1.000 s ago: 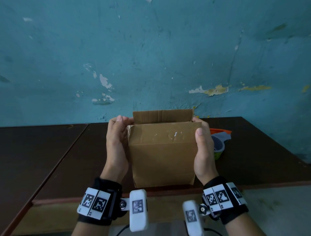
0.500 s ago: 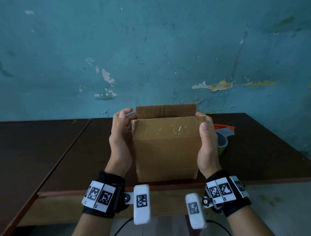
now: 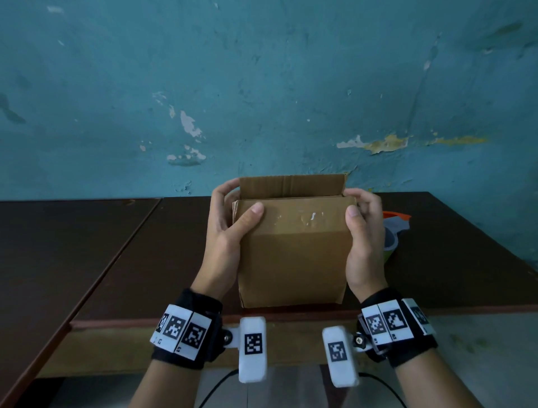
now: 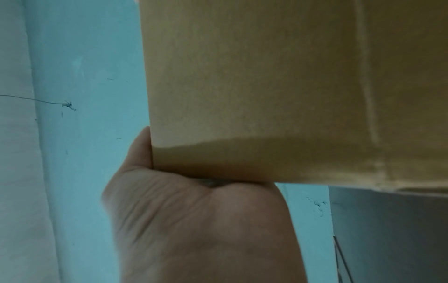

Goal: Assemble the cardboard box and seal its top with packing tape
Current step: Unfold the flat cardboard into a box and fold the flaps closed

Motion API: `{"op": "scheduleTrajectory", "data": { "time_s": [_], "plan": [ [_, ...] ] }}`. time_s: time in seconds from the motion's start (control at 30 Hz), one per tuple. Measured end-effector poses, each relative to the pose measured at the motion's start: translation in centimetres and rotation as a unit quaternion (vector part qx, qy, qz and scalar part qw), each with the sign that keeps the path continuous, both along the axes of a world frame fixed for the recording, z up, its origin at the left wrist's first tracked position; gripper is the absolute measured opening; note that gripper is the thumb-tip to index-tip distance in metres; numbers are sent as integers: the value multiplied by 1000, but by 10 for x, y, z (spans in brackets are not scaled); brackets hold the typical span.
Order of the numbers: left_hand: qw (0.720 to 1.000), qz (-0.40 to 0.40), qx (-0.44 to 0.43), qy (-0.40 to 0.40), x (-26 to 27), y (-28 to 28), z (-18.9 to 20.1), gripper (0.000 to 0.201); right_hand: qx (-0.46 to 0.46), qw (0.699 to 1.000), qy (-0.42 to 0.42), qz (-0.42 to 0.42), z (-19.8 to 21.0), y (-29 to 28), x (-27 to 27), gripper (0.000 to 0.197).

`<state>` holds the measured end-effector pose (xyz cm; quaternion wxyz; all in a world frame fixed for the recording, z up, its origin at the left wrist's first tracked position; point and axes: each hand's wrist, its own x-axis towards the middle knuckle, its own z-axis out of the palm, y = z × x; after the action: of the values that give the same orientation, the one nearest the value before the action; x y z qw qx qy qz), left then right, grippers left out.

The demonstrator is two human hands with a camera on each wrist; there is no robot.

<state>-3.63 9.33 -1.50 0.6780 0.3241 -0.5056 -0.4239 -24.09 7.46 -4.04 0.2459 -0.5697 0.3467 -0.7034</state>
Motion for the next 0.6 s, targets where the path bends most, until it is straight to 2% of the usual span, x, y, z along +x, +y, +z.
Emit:
{"op": "scheduleTrajectory", "data": {
  "time_s": [0.17,0.27,0.37,0.43,0.6],
  "plan": [
    [1000,4,15,6,-2,-1,-1,58,-6,1000,-19,4,1,0,1,57],
    [1000,-4,28,-2,-3,0,4,54,1,1000,-18,5,1,-1,-1,54],
    [999,-23,30,2,0,0,6,67,9,1000,-14,13,2,-1,-1,56],
    [999,-33,31,13,1,-2,7,69,16,1000,-7,18,3,-3,-1,60],
    [998,-36,25,46,0,-5,4,50,16,999,1,42,3,-8,-2,67]
  ]
}}
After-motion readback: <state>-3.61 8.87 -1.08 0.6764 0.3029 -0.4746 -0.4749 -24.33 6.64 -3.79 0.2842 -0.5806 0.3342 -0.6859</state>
